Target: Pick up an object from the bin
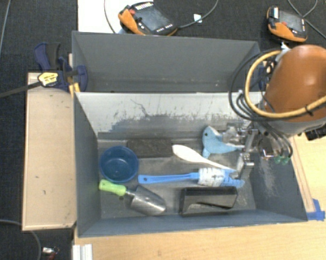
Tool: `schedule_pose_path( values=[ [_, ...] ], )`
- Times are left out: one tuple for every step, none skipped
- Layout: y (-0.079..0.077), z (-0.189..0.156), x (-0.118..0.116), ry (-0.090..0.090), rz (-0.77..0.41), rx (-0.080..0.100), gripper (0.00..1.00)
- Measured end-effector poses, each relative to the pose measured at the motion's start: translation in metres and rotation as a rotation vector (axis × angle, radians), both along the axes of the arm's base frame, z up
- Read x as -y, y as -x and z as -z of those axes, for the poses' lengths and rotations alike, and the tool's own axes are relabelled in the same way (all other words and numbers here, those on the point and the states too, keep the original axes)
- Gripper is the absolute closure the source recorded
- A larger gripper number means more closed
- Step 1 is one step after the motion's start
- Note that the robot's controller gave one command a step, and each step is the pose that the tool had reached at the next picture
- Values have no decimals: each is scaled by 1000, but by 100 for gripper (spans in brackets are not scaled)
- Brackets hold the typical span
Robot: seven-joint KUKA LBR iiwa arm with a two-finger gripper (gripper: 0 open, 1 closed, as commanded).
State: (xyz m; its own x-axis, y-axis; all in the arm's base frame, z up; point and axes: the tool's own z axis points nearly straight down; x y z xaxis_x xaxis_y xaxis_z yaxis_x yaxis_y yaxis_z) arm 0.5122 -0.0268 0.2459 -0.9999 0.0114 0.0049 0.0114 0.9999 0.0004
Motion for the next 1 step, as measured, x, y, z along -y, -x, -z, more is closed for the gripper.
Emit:
schedule_pose_path(
  values=[
    [-1, -4, 0, 1, -1, 8, 0]
  ],
)
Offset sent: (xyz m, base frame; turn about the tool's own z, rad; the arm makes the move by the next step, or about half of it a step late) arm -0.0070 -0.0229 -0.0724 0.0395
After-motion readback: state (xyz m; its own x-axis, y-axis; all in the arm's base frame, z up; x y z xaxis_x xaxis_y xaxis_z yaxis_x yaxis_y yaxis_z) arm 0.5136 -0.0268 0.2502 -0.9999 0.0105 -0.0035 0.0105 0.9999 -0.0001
